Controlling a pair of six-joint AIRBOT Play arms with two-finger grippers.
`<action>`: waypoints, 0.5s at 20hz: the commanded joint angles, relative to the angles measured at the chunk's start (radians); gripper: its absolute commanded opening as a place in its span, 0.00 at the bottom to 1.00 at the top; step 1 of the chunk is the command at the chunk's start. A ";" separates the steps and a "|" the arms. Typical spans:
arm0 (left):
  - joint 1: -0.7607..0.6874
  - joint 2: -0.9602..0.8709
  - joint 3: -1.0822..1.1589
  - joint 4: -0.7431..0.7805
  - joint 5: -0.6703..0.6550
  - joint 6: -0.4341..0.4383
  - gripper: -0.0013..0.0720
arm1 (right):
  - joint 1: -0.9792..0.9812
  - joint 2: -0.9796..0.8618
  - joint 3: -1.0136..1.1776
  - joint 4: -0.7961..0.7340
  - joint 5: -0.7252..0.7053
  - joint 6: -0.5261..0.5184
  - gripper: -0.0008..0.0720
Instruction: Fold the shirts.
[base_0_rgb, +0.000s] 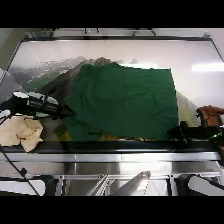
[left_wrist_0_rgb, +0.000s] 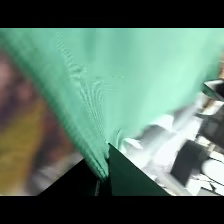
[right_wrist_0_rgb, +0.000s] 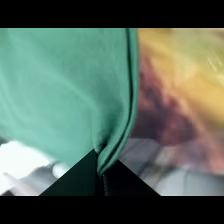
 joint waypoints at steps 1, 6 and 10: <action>0.065 0.152 0.072 -0.269 -0.325 0.056 0.05 | -0.004 0.154 0.070 0.361 0.281 -0.064 0.04; 0.158 0.468 0.212 -0.826 -0.454 0.057 0.05 | -0.005 0.523 0.441 0.775 0.104 -0.082 0.04; 0.251 0.618 0.382 -1.148 -0.447 -0.016 0.05 | -0.014 0.666 0.728 0.756 -0.203 -0.082 0.04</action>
